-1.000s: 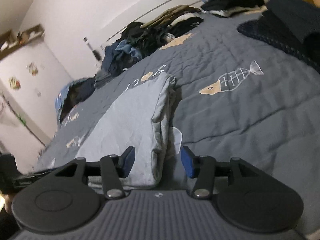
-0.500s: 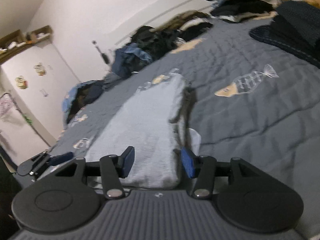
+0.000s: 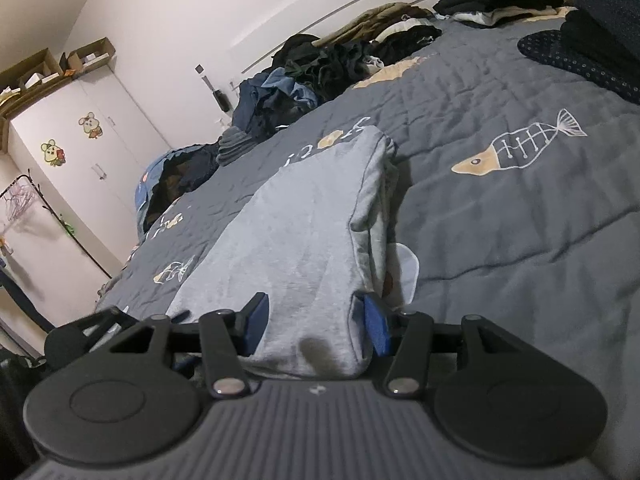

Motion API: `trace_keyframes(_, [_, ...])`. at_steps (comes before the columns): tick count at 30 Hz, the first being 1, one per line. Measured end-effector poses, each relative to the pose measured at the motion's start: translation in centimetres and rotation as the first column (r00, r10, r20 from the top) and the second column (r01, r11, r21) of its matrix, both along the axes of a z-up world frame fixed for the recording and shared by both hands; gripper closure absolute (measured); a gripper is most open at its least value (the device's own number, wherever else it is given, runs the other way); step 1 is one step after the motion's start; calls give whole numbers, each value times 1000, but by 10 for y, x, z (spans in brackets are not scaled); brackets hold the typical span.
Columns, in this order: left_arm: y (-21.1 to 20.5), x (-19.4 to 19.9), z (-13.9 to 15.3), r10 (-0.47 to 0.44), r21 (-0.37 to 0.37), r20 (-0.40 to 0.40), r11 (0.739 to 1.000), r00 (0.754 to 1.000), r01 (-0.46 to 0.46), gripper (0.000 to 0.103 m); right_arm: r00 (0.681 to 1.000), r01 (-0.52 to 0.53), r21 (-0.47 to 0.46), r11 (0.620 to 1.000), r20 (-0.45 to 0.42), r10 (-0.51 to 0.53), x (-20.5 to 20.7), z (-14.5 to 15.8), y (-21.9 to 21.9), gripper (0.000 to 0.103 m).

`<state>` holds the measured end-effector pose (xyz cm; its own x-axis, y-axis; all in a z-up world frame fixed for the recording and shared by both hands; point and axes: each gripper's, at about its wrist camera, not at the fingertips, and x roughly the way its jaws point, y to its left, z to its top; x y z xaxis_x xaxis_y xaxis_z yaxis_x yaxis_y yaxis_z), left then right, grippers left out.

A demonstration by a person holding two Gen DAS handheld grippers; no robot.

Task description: Fold clothes

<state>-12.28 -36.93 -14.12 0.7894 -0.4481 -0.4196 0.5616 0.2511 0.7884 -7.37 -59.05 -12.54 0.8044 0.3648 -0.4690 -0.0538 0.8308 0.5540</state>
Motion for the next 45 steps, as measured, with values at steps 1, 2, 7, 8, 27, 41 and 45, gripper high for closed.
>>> trace_keyframes(1, [-1, -1, 0, -4, 1, 6, 1000, 1000, 4, 88, 1000, -3, 0, 1000, 4, 3, 0, 1, 1, 51])
trace_keyframes(2, [-1, -2, 2, -3, 5, -3, 1000, 1000, 3, 88, 1000, -10, -2, 1000, 10, 10, 0, 2, 3, 51])
trace_keyframes(7, [6, -3, 22, 19, -71, -76, 997, 997, -25, 88, 998, -55, -50, 997, 11, 55, 2, 3, 16, 51])
trace_keyframes(8, [6, -2, 24, 25, -82, -87, 996, 996, -33, 88, 998, -60, -64, 996, 5, 61, 2, 2, 19, 51])
trace_keyframes(27, [34, -3, 1, -65, 196, 105, 980, 992, 43, 93, 992, -54, -184, 981, -125, 31, 20, -28, 23, 50])
trace_keyframes(41, [50, 3, -4, 11, 244, 62, 969, 998, -26, 89, 990, -40, -181, 983, -143, 14, 19, -27, 15, 53])
trace_keyframes(45, [46, 2, 4, 28, 178, 30, 983, 999, -33, 65, 988, -23, -177, 984, -155, -5, 19, -25, 10, 54])
